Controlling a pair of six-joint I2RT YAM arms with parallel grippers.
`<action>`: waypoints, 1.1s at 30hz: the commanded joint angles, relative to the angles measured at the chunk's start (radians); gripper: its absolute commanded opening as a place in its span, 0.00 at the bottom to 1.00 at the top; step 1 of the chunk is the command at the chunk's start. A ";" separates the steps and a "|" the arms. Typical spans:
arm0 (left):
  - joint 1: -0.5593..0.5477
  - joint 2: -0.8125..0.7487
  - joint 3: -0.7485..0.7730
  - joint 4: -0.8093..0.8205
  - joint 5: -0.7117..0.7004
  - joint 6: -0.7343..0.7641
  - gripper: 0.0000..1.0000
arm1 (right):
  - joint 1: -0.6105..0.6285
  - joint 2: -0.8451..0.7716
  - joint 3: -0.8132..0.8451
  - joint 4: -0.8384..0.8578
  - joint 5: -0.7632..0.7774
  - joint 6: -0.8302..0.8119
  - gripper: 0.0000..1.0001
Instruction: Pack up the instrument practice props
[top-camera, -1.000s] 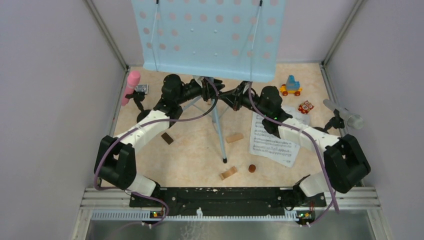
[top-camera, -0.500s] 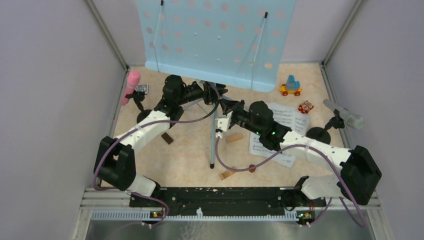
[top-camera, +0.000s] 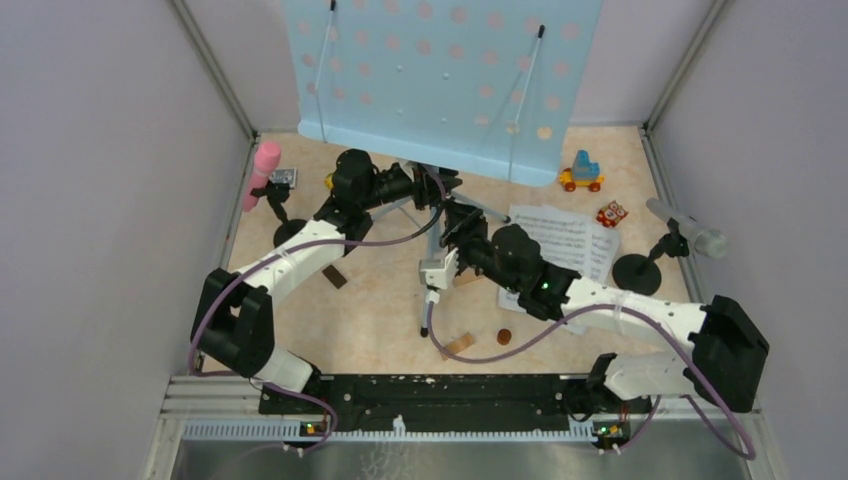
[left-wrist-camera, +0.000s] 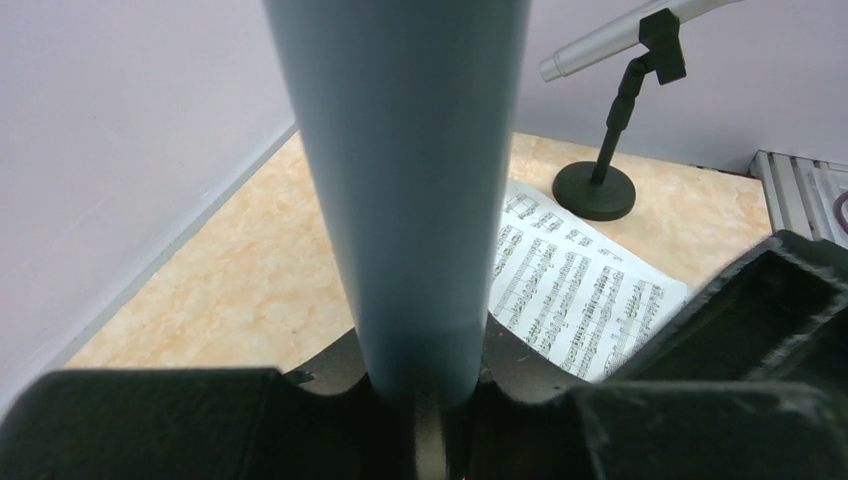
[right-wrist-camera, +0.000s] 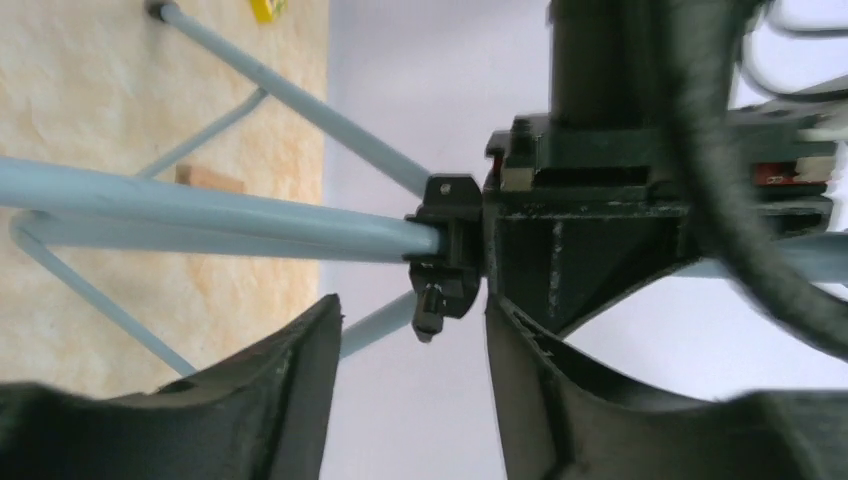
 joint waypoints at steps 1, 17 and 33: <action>-0.006 0.056 -0.026 -0.143 -0.020 0.039 0.00 | 0.050 -0.134 -0.111 0.307 -0.132 0.310 0.65; -0.005 0.059 -0.019 -0.148 -0.015 0.030 0.00 | -0.058 -0.268 -0.412 0.664 0.498 1.387 0.77; -0.008 0.065 -0.013 -0.161 -0.018 0.030 0.00 | -0.469 -0.104 -0.190 0.273 -0.370 2.730 0.64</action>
